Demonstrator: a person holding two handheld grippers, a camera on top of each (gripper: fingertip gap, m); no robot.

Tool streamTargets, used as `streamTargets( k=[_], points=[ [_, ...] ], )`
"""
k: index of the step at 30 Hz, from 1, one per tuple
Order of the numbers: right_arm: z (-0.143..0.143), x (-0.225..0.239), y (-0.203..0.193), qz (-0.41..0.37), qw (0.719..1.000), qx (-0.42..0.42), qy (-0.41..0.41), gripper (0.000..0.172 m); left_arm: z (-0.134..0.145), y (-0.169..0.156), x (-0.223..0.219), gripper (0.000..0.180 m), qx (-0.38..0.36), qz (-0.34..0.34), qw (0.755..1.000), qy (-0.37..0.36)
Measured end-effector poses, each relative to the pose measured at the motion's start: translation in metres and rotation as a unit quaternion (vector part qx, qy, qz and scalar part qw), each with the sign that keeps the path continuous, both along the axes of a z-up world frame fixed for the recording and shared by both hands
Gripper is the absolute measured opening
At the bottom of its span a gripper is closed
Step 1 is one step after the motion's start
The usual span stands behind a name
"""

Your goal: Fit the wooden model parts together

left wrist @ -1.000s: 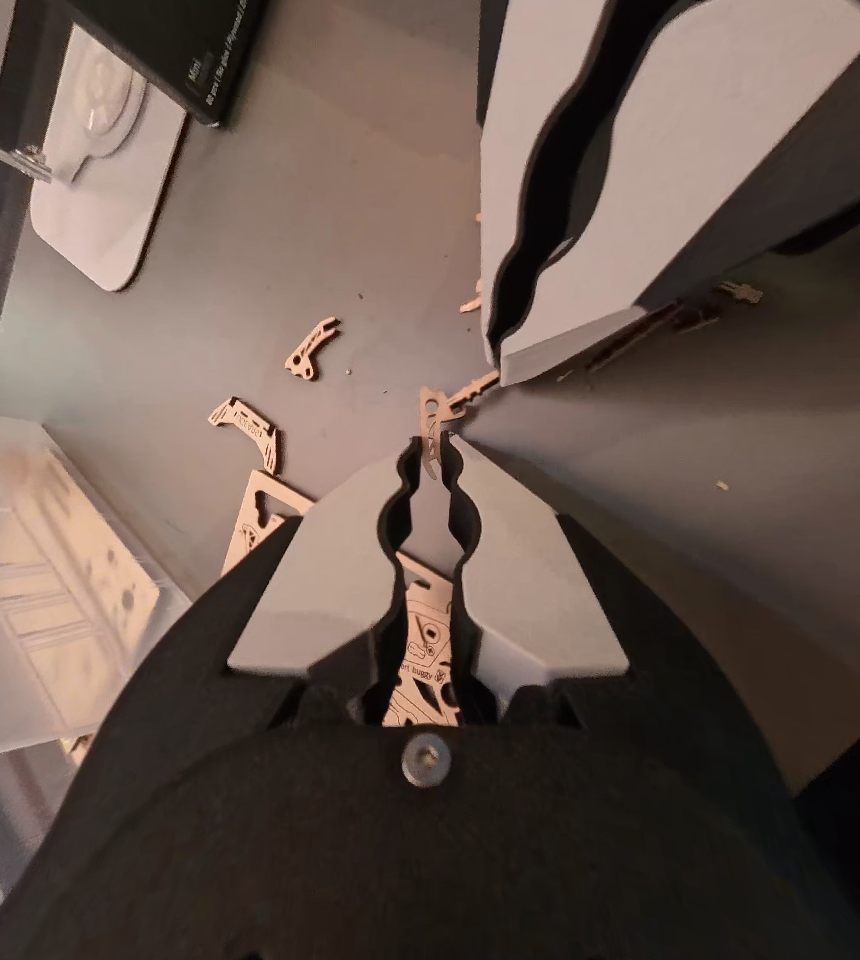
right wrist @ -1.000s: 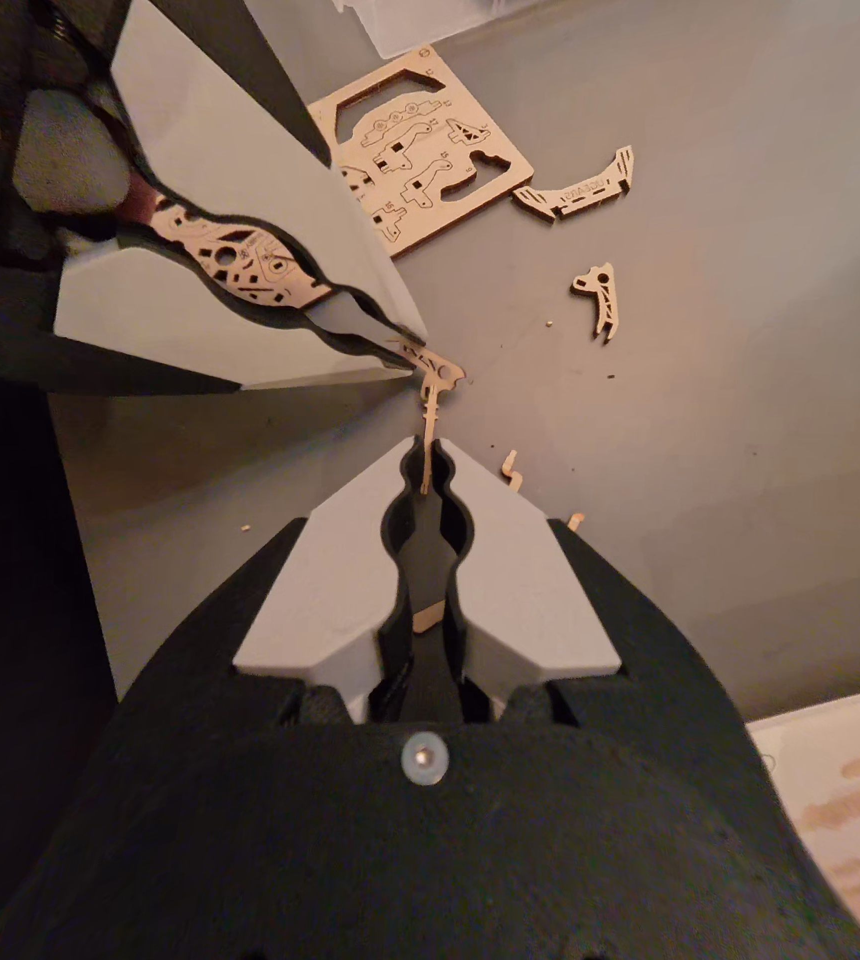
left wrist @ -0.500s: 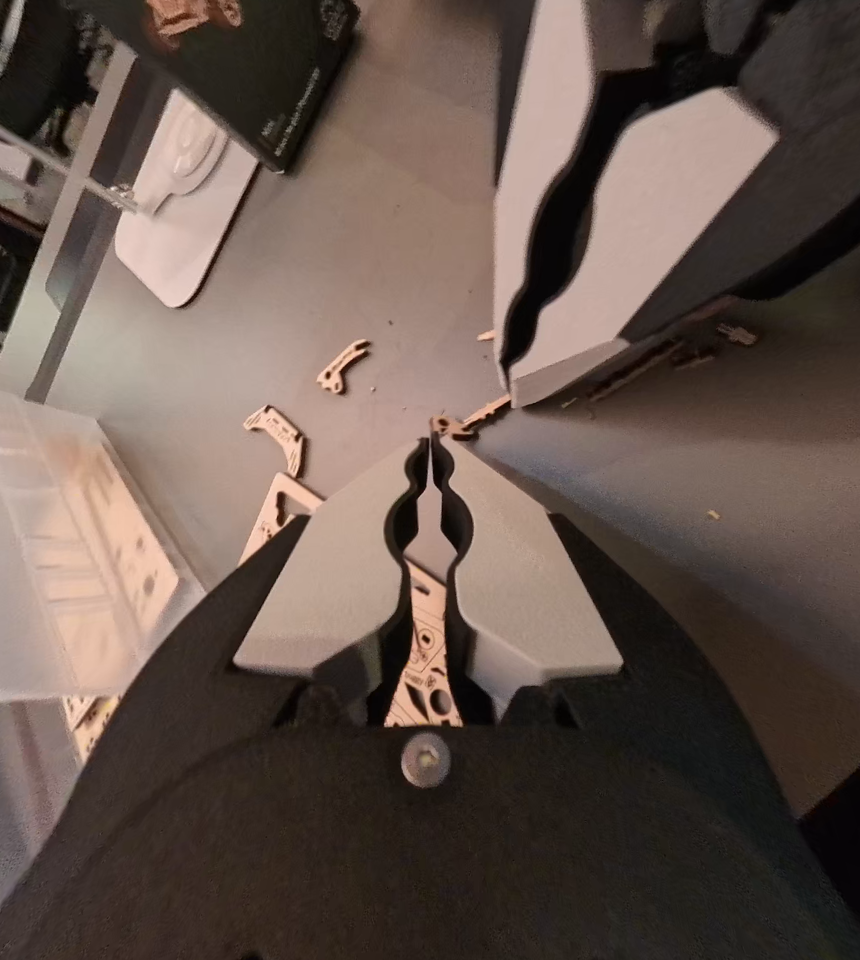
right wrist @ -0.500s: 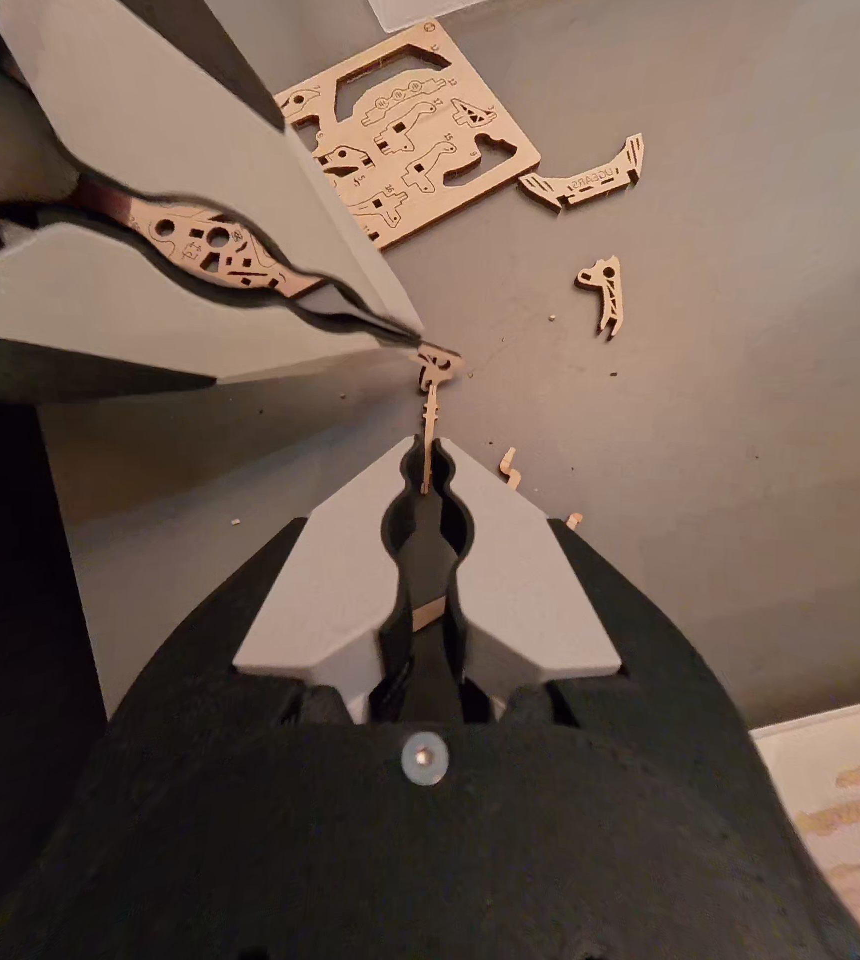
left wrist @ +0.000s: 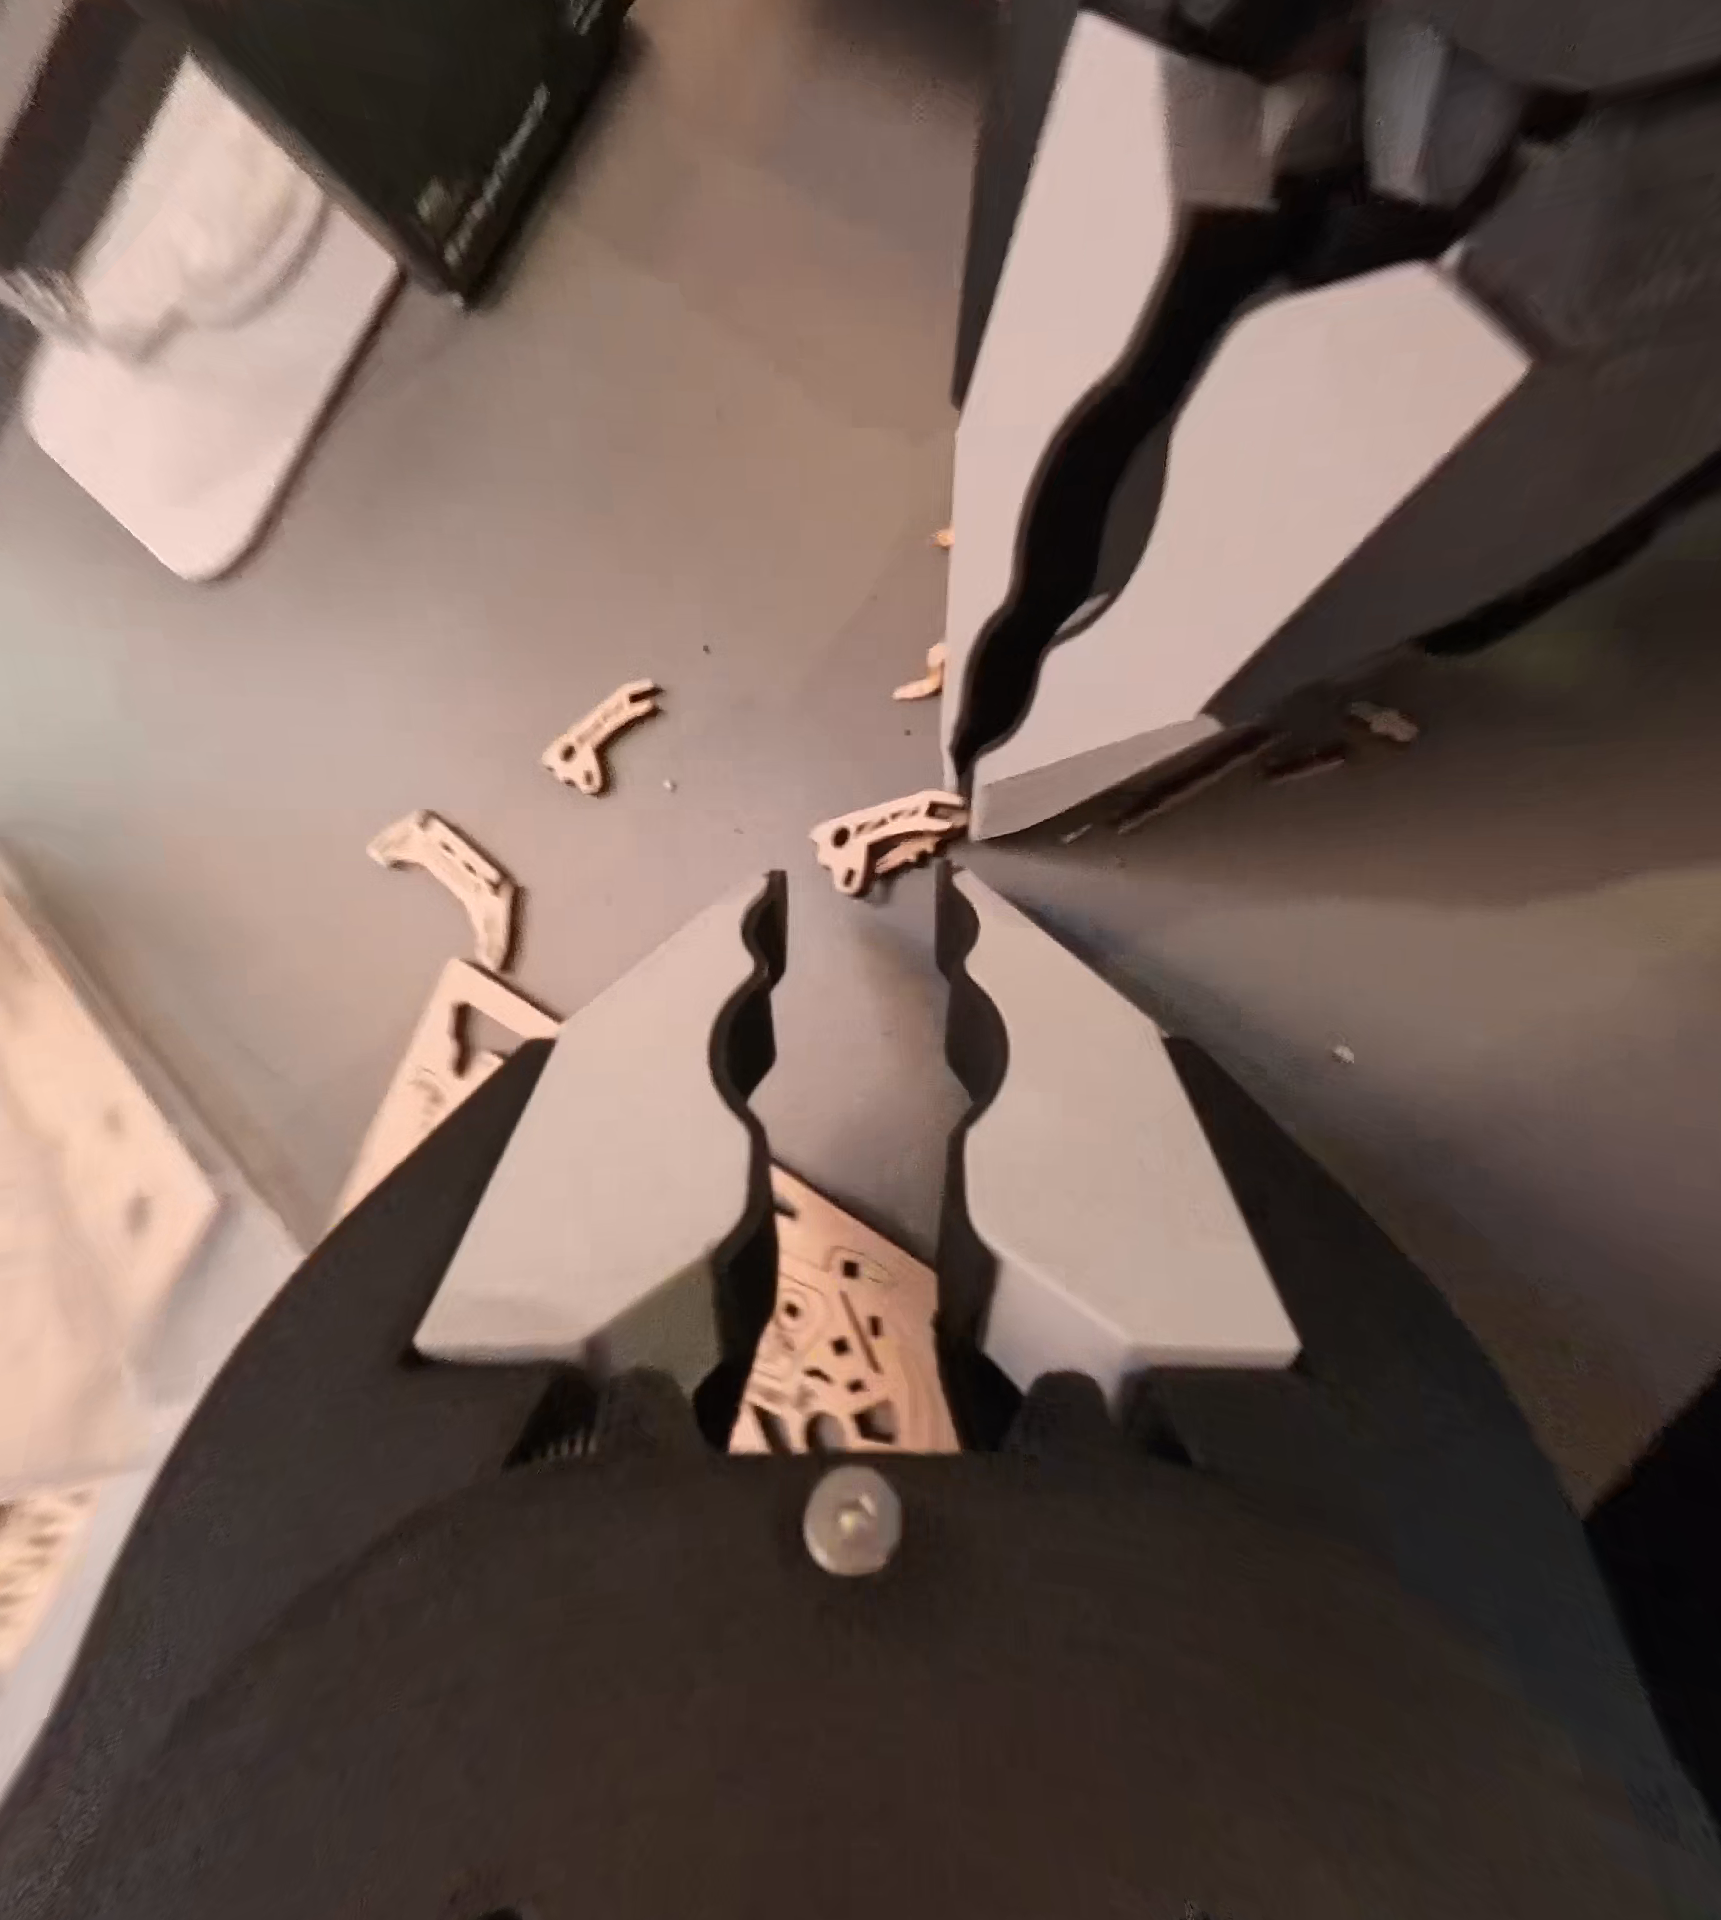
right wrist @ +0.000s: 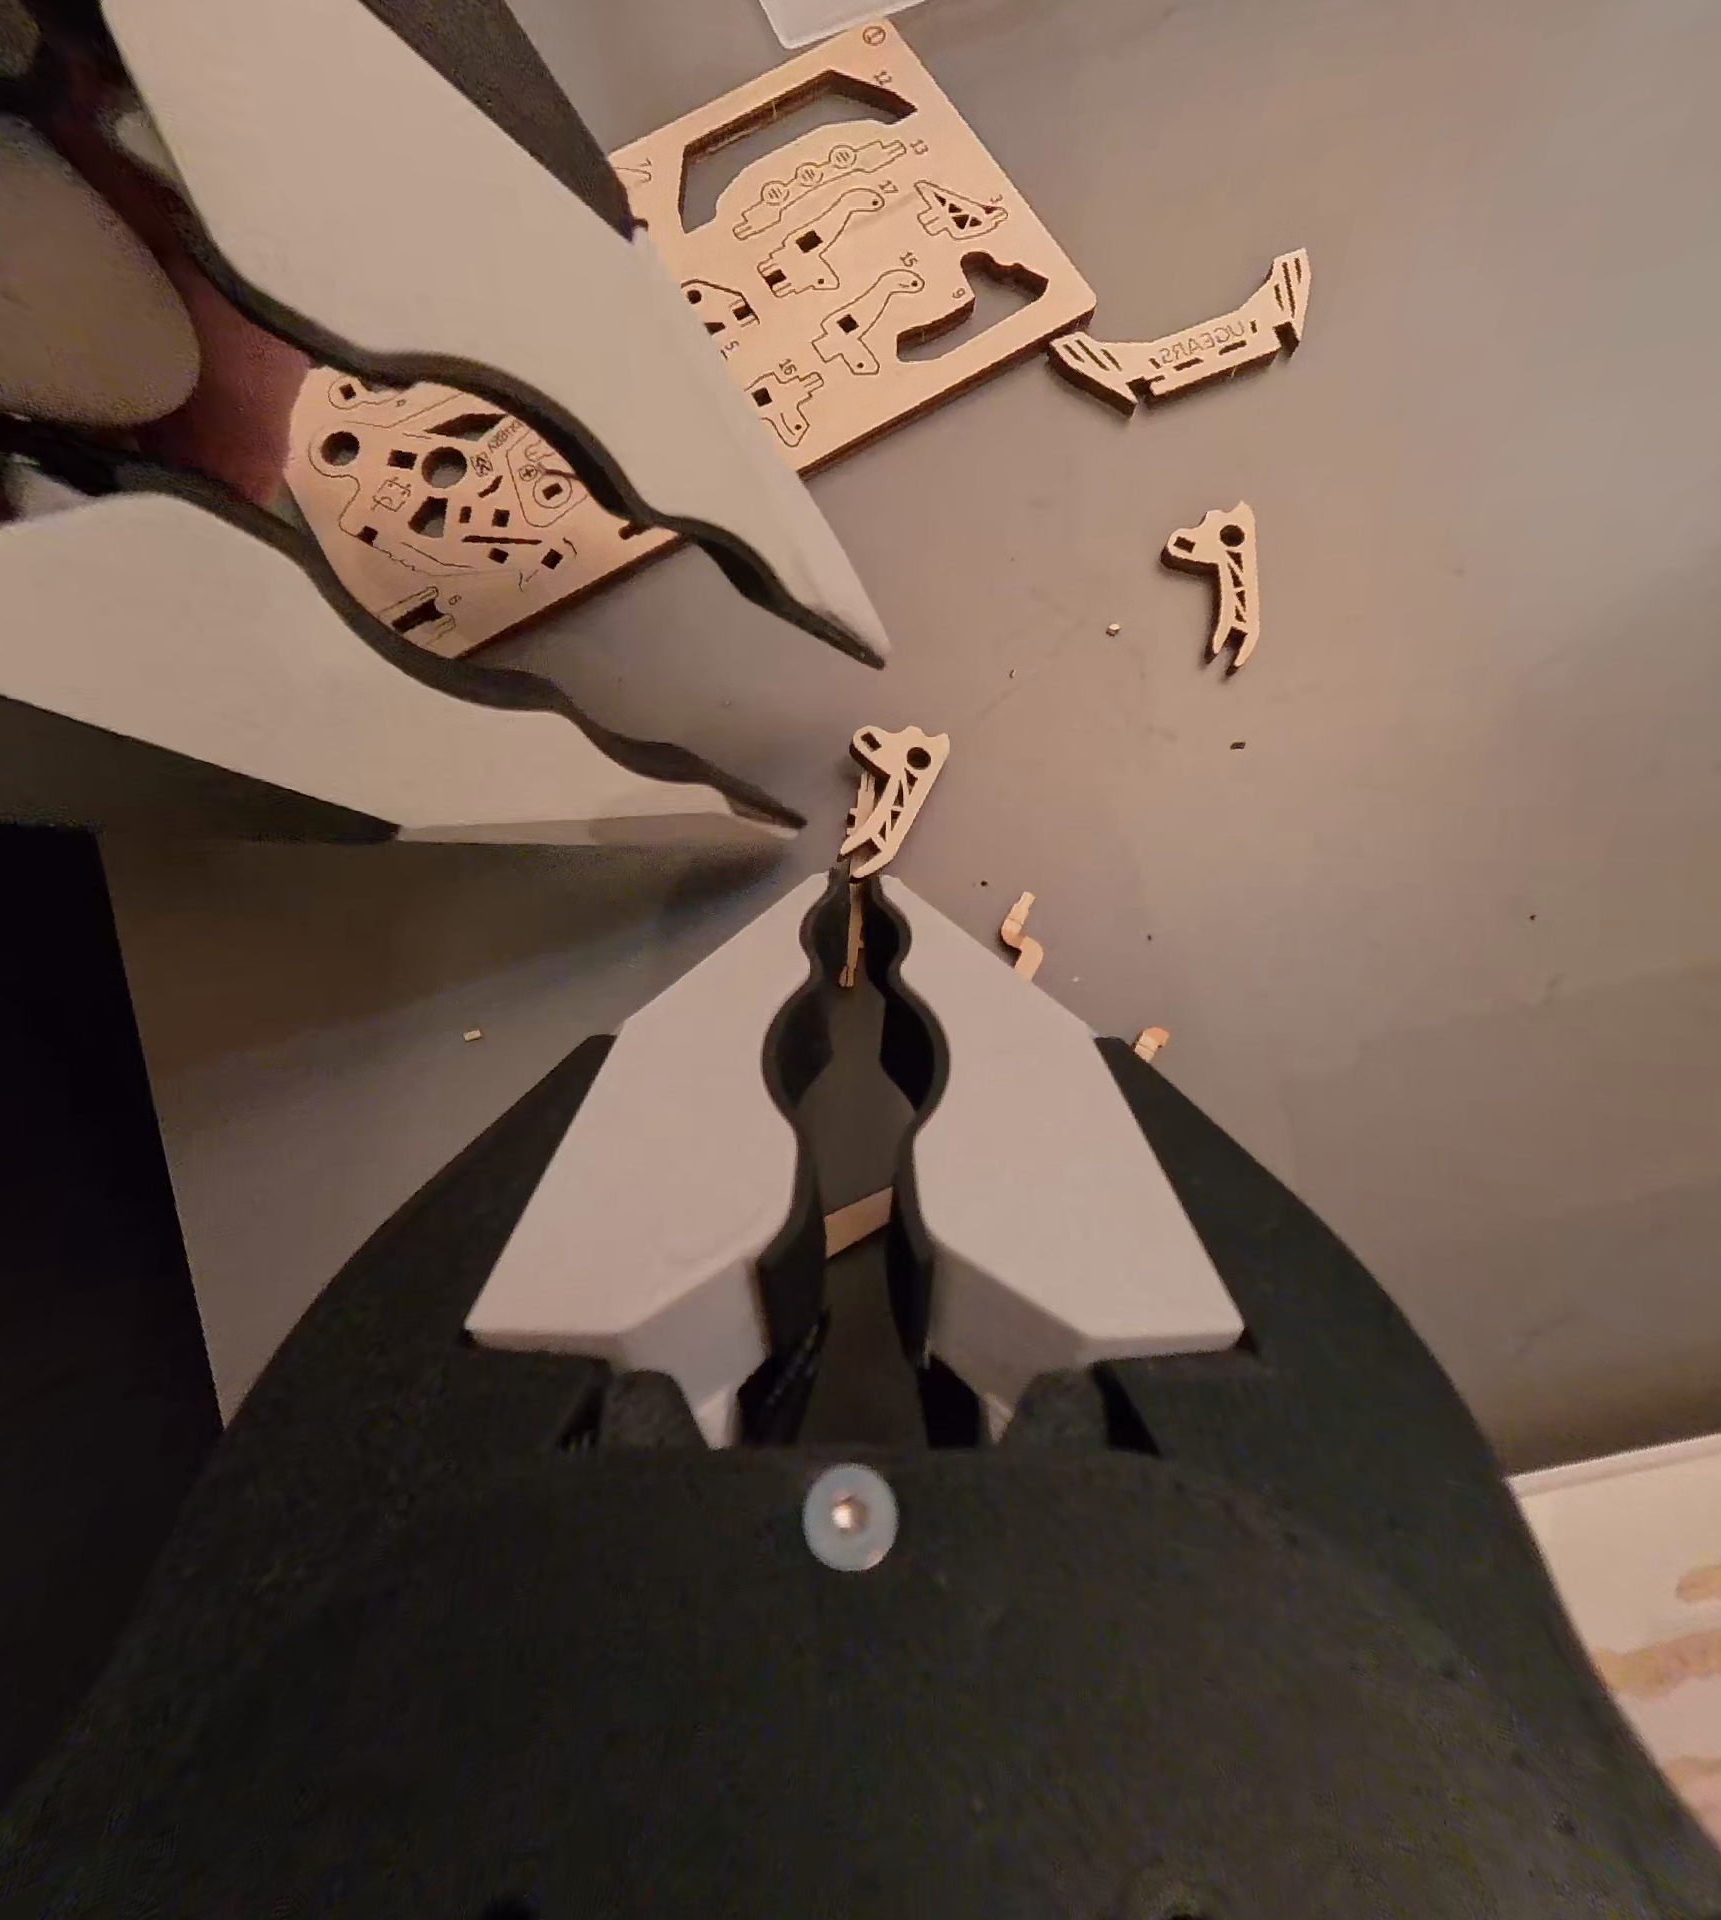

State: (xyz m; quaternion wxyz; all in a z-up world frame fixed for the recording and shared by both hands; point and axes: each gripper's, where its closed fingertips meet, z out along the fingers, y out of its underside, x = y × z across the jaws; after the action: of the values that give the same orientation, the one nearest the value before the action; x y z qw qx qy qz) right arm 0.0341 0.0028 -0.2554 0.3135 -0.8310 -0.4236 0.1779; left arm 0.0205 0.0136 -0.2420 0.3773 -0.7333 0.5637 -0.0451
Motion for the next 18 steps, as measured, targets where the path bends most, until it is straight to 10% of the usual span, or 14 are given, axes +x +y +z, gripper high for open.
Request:
streamTargets(
  k=[18],
  points=[
    [0.0,0.001,-0.001,0.004,1.0,-0.003,0.004,0.001,-0.014,-0.003,-0.003,0.0,-0.022,-0.048,0.998,0.027]
  ],
)
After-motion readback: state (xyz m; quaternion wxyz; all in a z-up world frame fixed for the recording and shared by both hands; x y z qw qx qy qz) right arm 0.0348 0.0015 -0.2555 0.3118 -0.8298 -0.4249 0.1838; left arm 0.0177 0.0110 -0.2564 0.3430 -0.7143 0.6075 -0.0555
